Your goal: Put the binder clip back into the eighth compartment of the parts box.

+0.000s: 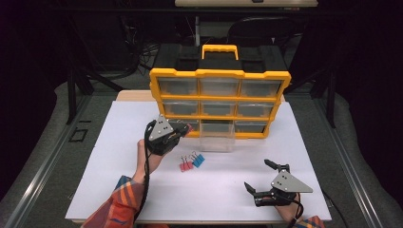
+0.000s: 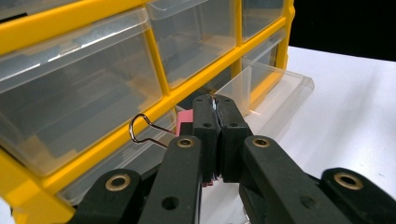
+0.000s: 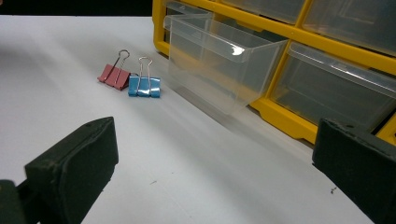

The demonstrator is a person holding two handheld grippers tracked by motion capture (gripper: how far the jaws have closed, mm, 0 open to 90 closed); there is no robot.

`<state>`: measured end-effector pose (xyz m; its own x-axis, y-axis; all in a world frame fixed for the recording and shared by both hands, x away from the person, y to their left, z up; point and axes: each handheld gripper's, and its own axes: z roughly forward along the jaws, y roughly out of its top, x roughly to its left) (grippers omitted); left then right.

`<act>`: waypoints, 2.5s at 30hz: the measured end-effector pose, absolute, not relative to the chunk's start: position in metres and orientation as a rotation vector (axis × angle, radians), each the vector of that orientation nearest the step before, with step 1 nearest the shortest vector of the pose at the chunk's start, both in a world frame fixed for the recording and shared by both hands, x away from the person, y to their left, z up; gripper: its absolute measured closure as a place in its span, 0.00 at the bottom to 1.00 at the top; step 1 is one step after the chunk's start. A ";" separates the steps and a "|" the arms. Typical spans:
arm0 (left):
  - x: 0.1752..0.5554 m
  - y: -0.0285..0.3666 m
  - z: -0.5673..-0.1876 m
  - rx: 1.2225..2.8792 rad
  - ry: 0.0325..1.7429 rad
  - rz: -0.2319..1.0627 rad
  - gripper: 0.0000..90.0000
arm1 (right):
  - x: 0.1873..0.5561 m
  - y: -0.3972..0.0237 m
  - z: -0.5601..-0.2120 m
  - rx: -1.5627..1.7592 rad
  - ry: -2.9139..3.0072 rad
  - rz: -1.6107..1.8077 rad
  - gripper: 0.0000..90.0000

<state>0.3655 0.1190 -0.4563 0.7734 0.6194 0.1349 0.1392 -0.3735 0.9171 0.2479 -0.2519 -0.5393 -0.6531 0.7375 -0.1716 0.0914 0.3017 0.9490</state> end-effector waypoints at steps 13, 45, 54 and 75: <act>0.377 0.096 -0.441 1.905 0.542 0.571 0.98 | 0.249 -0.252 -0.540 0.739 1.973 1.383 0.00; 0.393 0.045 -0.449 1.979 0.465 0.459 0.98 | 0.248 -0.249 -0.540 0.728 1.989 1.364 0.00; 0.399 0.036 -0.458 2.009 0.474 0.382 0.80 | 0.249 -0.248 -0.541 0.729 1.996 1.360 0.00; 0.353 0.115 -0.473 1.947 0.546 0.481 0.00 | 0.249 -0.249 -0.540 0.733 1.998 1.355 0.00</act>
<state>0.3532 0.1152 -0.4732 0.8178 0.5680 0.0922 0.1640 -0.3835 0.9089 0.2491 -0.2486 -0.5400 -0.6613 0.7290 -0.1766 0.1056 0.3237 0.9403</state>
